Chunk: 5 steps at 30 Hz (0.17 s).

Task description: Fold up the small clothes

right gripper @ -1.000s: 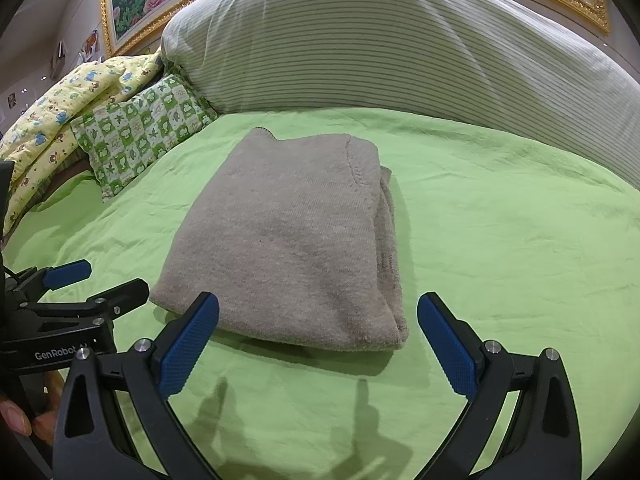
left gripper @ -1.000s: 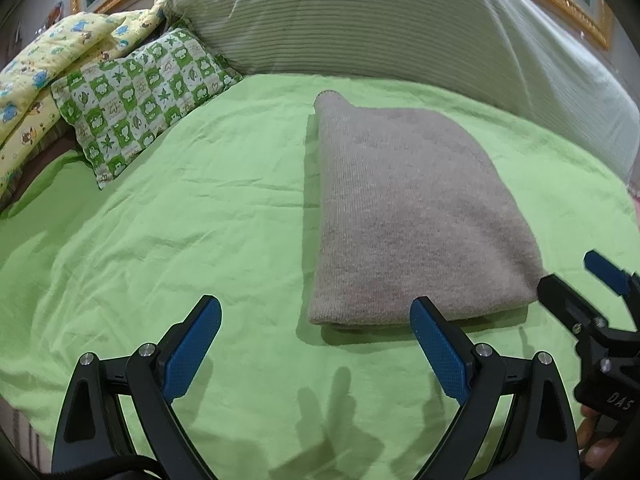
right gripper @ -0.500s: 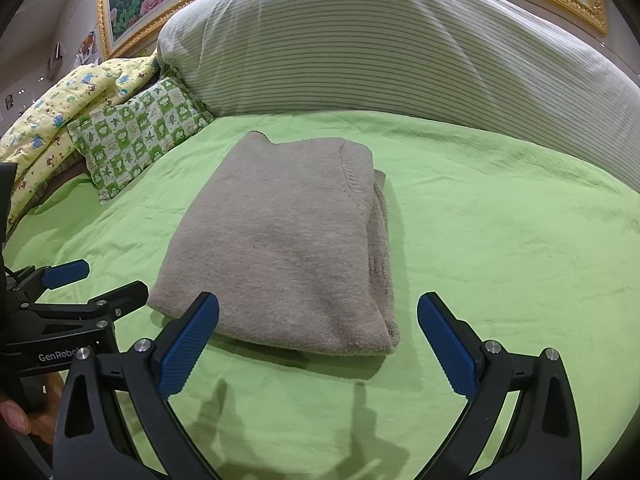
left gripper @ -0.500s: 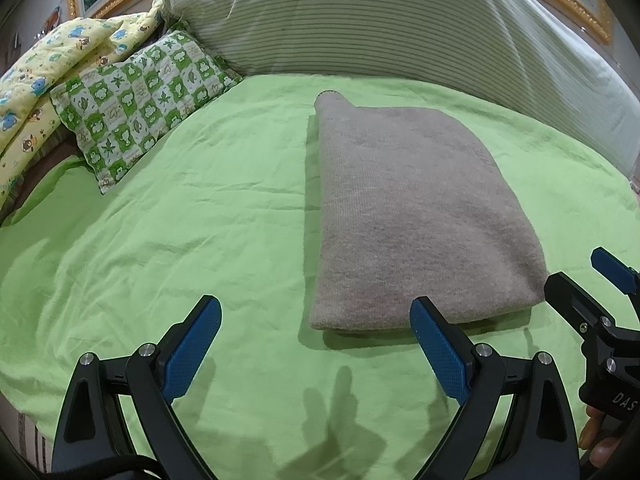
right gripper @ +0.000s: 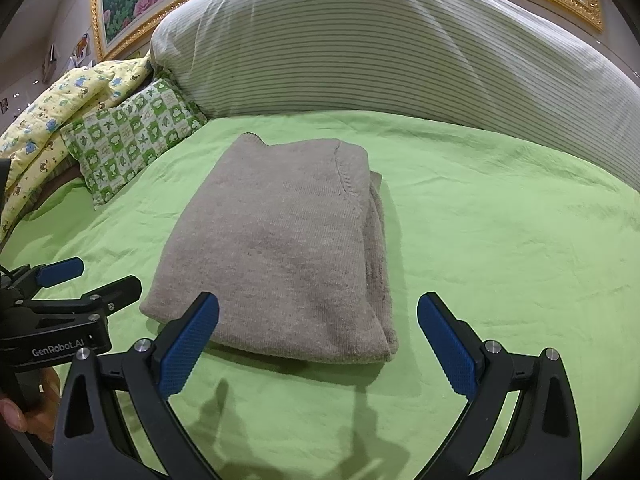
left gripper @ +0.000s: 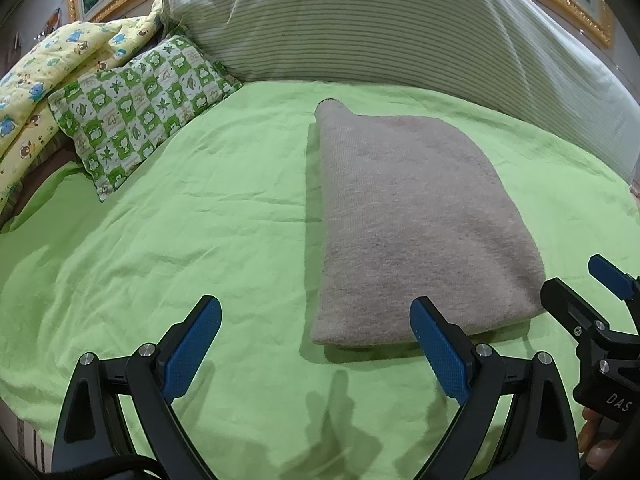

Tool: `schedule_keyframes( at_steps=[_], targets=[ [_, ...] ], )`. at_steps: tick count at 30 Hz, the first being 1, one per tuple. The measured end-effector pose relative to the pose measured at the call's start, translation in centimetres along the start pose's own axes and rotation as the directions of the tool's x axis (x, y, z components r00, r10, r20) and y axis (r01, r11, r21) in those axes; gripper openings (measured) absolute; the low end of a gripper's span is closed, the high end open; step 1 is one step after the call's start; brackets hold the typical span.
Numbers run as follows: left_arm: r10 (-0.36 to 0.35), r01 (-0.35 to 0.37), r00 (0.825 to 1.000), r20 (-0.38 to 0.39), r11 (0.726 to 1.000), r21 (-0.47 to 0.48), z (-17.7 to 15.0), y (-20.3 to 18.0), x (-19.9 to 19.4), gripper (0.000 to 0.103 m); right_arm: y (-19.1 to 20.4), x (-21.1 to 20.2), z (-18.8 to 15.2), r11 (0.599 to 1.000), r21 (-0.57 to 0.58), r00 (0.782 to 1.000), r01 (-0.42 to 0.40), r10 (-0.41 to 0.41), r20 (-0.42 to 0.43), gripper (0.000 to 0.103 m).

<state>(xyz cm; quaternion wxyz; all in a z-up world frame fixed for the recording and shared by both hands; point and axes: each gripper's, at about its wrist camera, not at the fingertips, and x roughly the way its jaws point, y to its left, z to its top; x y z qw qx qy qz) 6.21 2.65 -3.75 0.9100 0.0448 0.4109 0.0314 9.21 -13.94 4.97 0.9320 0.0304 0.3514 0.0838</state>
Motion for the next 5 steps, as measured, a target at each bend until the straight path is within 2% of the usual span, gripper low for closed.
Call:
schedule_keyframes(
  at_steps=[5],
  targets=[
    [0.000, 0.000, 1.000, -0.003, 1.000, 0.000, 0.17, -0.05, 0.11, 0.096, -0.09, 0.15, 0.16, 1.000, -0.001, 1.000, -0.002, 0.002, -0.005, 0.100]
  ],
)
